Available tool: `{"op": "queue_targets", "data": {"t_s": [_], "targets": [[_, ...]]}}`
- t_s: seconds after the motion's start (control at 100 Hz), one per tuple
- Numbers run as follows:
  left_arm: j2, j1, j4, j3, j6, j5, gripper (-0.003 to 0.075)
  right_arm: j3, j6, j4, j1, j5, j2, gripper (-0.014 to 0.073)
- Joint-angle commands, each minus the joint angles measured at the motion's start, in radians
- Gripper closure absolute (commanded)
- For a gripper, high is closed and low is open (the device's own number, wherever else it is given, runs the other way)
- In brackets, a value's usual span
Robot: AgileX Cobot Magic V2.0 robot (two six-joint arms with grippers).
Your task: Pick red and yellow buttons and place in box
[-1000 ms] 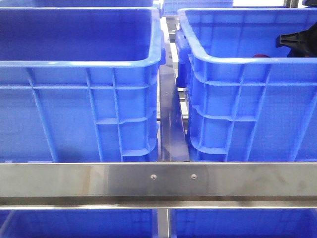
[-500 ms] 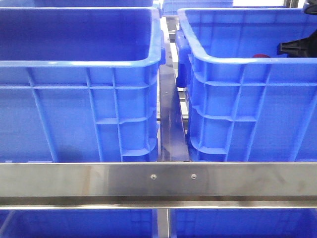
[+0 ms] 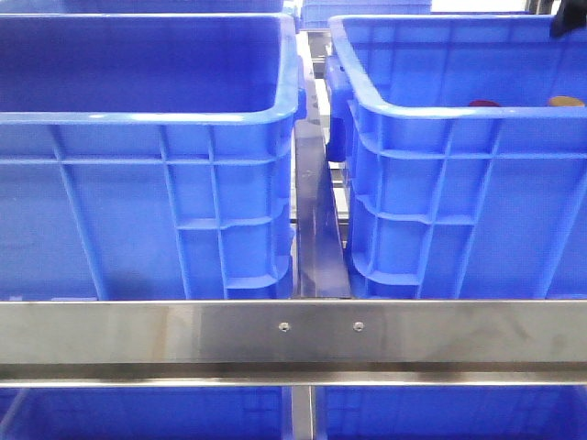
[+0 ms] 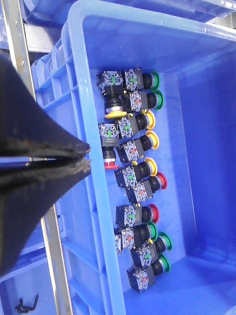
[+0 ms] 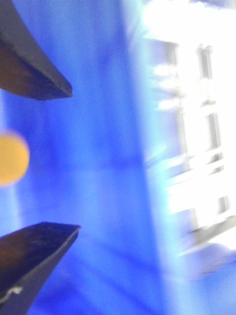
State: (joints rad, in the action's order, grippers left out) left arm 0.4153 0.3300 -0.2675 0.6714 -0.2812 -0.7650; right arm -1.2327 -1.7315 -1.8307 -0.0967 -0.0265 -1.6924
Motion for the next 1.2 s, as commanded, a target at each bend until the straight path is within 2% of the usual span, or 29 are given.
{"op": "queue_targets", "data": {"t_s": [0.0, 0.68, 1.03, 1.1, 1.19], "targets": [[0.008, 0.007, -0.003, 0.026, -0.002, 0.066, 0.0739, 0.016, -0.014, -0.052, -0.007, 0.049, 0.127, 0.0052], [0.008, 0.007, -0.003, 0.026, -0.002, 0.066, 0.0739, 0.618, -0.014, -0.052, -0.007, 0.147, 0.873, 0.0053], [0.008, 0.007, -0.003, 0.026, -0.002, 0.066, 0.0739, 0.778, -0.014, -0.052, -0.007, 0.189, 1.179, 0.0057], [0.008, 0.007, -0.003, 0.026, -0.002, 0.066, 0.0739, 0.794, -0.014, -0.052, -0.007, 0.200, 1.211, 0.0091], [0.008, 0.007, -0.003, 0.026, -0.002, 0.066, 0.0739, 0.798, -0.014, -0.052, -0.007, 0.219, 1.235, 0.0201]]}}
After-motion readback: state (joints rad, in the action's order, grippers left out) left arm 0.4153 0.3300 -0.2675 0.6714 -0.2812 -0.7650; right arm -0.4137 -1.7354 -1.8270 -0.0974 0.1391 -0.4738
